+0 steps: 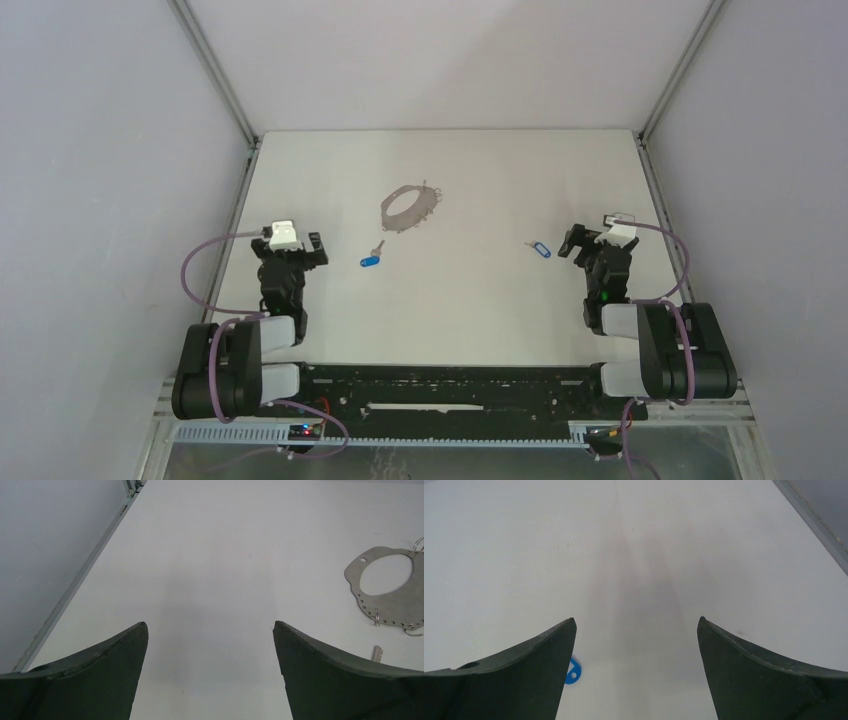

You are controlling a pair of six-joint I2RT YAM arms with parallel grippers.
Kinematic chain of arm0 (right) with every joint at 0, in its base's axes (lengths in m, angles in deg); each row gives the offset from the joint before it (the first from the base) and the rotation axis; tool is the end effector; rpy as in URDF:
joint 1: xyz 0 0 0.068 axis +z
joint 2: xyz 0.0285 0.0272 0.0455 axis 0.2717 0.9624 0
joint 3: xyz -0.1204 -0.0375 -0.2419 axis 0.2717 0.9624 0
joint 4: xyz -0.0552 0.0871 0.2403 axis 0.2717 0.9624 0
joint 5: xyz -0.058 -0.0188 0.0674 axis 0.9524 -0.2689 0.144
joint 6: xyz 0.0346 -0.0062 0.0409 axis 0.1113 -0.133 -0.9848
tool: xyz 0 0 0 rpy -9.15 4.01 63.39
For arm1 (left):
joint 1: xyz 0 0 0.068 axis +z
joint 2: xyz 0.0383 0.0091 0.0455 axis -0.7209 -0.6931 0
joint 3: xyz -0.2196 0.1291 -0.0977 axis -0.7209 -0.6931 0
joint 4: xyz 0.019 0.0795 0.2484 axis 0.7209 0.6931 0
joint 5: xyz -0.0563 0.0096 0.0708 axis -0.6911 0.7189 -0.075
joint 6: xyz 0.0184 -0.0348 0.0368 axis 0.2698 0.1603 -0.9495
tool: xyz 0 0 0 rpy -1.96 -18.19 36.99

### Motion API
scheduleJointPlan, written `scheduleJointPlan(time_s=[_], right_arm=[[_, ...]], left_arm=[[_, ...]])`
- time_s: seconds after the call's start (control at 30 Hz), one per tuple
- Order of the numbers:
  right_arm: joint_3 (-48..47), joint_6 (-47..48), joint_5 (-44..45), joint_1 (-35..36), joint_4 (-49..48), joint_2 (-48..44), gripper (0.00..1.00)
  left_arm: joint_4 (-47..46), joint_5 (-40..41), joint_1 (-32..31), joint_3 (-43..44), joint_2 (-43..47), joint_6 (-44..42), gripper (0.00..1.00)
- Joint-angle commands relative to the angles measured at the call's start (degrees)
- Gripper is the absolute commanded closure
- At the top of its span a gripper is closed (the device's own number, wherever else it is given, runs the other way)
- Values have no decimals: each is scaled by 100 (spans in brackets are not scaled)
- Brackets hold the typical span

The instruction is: Put the keys on the keyring

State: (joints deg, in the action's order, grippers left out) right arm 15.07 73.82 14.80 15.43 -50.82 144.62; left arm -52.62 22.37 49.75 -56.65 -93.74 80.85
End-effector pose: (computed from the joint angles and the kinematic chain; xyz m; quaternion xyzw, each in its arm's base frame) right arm 0.2288 -0.0070 0.1531 0.0939 0.7628 -0.0298 0.6390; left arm 0.2083 0.0160 0.1638 -0.0422 0.7269 0.0583 0.6830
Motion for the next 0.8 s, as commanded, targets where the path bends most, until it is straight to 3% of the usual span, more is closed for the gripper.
scheduleJointPlan(time_s=[0.0, 0.3, 0.37, 0.43, 0.53, 0.57, 0.63, 0.7, 0.77], right_arm=[[-79, 112, 109, 16, -241, -43, 0], [-86, 94, 76, 8, -243, -56, 0], [-220, 47, 600, 183, 81, -313, 0], [-732, -110, 1281, 370, 1654, -782, 0], [-1602, -888, 1013, 237, 3507, -1253, 0], [-1714, -1028, 707, 204, 3692, -1383, 0], [-1744, -2262, 491, 88, 3835, -1690, 0], [-1705, -3536, -470, -385, 3824, -1824, 0], [-1706, -4215, -1459, -673, 3612, -1694, 0]], left_arm=[[-152, 113, -20, 211, 20, 71, 0], [-163, 73, -9, 196, 50, 69, 0], [28, 2, -8, 232, 233, 9, 0], [1174, -79, -2, 616, 749, -50, 0], [3382, -178, -18, 1533, 1337, -199, 0], [4055, -358, -22, 1827, 1448, -281, 0], [5239, -770, -48, 2359, 1584, -505, 0], [6102, -996, -125, 2721, 1718, -764, 0], [6699, -1079, -281, 2900, 1878, -1031, 0]])
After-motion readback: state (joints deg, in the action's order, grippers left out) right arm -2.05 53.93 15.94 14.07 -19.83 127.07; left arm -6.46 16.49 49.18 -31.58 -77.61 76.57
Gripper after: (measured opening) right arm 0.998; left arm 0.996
